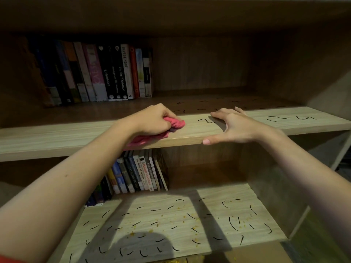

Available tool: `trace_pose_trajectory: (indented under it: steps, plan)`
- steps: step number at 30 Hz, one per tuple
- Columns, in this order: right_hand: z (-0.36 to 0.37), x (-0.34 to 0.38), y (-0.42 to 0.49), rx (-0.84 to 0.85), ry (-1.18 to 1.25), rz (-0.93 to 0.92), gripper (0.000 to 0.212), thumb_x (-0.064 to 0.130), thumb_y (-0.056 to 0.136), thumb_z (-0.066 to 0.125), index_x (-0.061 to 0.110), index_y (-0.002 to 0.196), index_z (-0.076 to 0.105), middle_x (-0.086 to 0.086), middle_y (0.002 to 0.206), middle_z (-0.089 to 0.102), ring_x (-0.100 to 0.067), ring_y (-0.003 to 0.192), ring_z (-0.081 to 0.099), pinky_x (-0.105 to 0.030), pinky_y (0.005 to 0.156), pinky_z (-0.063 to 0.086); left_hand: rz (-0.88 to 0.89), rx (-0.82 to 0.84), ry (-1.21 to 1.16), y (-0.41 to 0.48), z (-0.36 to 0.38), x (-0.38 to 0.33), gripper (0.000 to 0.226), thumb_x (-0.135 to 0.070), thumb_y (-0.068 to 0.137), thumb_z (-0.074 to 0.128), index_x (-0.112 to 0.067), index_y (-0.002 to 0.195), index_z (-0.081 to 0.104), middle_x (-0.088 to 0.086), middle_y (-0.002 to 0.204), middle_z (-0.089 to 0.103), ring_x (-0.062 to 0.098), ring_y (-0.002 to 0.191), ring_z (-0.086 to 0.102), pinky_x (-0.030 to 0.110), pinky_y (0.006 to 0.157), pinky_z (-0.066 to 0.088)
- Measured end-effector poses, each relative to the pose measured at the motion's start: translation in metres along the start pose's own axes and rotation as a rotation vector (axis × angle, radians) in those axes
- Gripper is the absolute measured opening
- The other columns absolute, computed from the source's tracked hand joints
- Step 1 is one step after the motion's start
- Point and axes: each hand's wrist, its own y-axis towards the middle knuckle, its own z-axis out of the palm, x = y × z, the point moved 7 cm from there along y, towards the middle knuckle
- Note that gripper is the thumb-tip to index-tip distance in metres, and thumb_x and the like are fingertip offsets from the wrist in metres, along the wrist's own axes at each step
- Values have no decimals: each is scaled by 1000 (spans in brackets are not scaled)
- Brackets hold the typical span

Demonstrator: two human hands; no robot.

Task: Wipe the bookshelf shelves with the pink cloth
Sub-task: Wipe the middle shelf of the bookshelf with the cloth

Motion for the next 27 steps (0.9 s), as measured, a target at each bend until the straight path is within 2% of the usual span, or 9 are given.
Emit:
trace_pose_trajectory:
  steps: [3,6,8,10,16,21,23,24,27]
  plan:
    - [-1,0,0,-19,11,-1,117,80,51,44,16,147,28,-2,150,32,-19,140,23,-42,118,1,32,3,9,19,13,-20,44,-4,89,43,-29,120,63,-3,122,63,17,106,60,24,86,45]
    - [-1,-3,3,-20,1,-12,117,81,50,45,17,147,28,-1,150,32,-19,139,24,-40,118,4,102,57,33,20,20,-26,48,-2,87,43,-32,119,64,-7,126,60,14,106,60,31,97,46]
    - [-1,-5,4,-9,6,-13,116,81,51,45,18,147,27,0,150,32,-18,139,25,-39,118,4,101,75,22,19,16,-20,47,-4,88,44,-33,118,64,-8,126,59,11,104,59,33,97,46]
    - [-1,-7,4,-23,27,-15,116,81,50,44,18,146,29,2,149,33,-16,138,27,-38,118,4,46,48,34,25,10,-11,44,-6,90,44,-30,122,61,-8,123,59,8,99,57,26,92,45]
    - [-5,-5,1,-122,3,-18,116,83,49,42,16,143,36,1,147,39,-13,137,31,-38,118,1,-7,77,88,60,24,-26,48,-5,93,38,-24,135,49,1,134,53,17,118,49,27,94,36]
    - [-5,-6,1,-137,8,-18,118,83,47,41,16,143,36,1,147,39,-13,138,30,-39,119,-1,159,144,64,47,27,-30,46,-5,92,42,-31,127,56,-10,133,51,6,114,50,21,97,37]
    - [-5,-6,0,-148,23,-20,118,82,47,42,16,143,36,1,147,39,-12,138,30,-37,118,-1,136,132,48,50,22,-24,44,-5,92,43,-31,124,59,-11,128,54,-1,104,53,14,89,39]
    - [-6,-6,0,-150,31,-18,117,82,47,43,16,143,36,1,148,38,-12,138,29,-37,118,-1,114,121,53,55,20,-22,44,-5,92,43,-31,125,59,-10,128,55,-1,103,53,14,89,39]
    - [-6,-7,-1,-141,42,-15,117,81,48,47,17,144,34,2,149,36,-12,139,26,-36,116,-2,103,100,58,72,25,-30,48,-2,90,40,-28,126,59,-5,132,55,10,115,51,29,102,39]
